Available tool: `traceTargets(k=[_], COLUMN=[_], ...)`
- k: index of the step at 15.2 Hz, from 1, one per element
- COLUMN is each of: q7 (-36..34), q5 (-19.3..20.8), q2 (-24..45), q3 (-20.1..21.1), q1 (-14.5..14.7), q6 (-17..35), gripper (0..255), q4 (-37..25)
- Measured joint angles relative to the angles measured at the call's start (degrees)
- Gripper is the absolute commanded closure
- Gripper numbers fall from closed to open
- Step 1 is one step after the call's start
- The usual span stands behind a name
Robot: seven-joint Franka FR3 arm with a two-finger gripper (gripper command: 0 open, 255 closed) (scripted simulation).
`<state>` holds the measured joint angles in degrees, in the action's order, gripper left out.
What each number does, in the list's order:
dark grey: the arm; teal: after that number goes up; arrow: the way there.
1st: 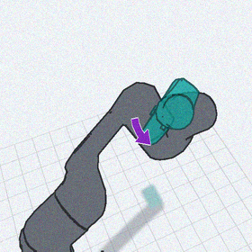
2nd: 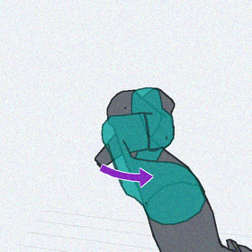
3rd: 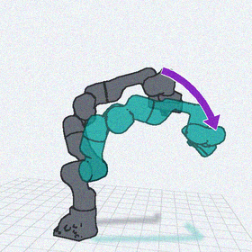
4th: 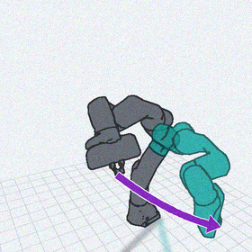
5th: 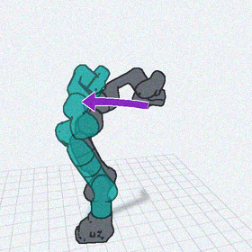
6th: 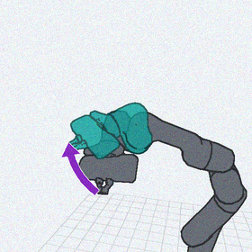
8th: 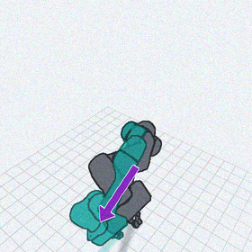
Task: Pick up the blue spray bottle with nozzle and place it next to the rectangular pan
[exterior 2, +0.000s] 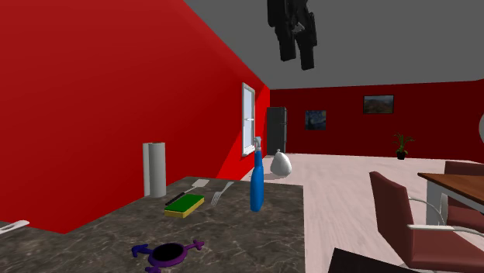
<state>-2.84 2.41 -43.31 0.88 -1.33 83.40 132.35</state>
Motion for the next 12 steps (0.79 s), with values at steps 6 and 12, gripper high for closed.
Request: traceTargets(k=[6,12], q7=[-7.74,-20.72], q5=[0.75,2.74], q2=[1.80,7.36], q3=[1.75,5.02], q1=[-3.04,-7.99], q6=[10.65,26.77], gripper=[0,0], q4=[5.73,11.72])
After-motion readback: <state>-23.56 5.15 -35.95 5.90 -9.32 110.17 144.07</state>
